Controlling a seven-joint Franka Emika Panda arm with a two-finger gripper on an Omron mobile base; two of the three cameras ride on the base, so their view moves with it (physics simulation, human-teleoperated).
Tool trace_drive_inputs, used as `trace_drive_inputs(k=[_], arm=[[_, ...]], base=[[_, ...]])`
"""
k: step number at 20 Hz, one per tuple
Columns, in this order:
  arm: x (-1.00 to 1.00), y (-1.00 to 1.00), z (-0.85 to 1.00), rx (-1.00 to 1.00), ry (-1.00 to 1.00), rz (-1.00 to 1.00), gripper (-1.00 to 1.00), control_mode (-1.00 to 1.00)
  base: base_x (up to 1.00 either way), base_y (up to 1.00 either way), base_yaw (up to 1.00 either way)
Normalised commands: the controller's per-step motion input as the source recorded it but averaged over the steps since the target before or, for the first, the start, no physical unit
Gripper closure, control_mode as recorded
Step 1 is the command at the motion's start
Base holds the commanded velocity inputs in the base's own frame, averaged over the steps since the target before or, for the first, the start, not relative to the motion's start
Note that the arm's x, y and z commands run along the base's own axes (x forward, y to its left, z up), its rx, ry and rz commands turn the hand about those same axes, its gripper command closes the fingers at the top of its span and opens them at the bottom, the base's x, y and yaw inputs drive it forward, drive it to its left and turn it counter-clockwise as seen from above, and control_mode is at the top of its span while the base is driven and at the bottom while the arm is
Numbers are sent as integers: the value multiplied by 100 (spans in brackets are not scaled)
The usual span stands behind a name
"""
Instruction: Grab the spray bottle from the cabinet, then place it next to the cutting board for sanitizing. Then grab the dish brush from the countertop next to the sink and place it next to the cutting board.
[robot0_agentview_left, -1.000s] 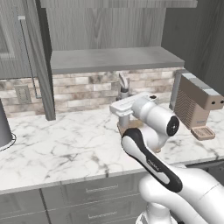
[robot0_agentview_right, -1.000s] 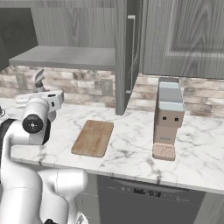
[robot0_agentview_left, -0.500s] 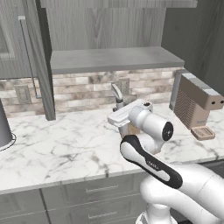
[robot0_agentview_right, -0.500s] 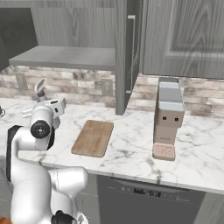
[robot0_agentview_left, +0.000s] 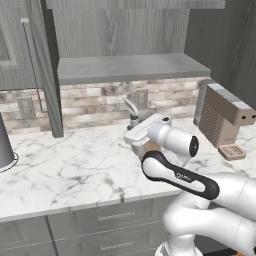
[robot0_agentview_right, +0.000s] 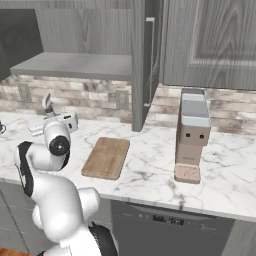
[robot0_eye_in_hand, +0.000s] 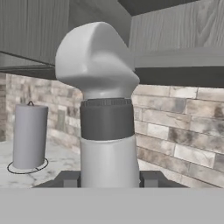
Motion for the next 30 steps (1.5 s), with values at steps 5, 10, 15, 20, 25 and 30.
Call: trace_drive_inputs(k=[5, 10, 15, 20, 25, 30], arm=[[5, 0, -25, 0, -1, 5, 100, -100], [0, 0, -15, 0, -1, 0, 100, -100], [0, 0, -21, 0, 0, 0, 100, -100], [3, 0, -41, 0, 7, 0, 100, -100], [10, -7, -37, 0, 0, 8, 100, -100], [12, -1, -43, 0, 0, 12, 100, -100]], base=[[0, 0, 0], [0, 0, 0], [0, 0, 0], [0, 0, 0], [0, 0, 0], [0, 0, 0]])
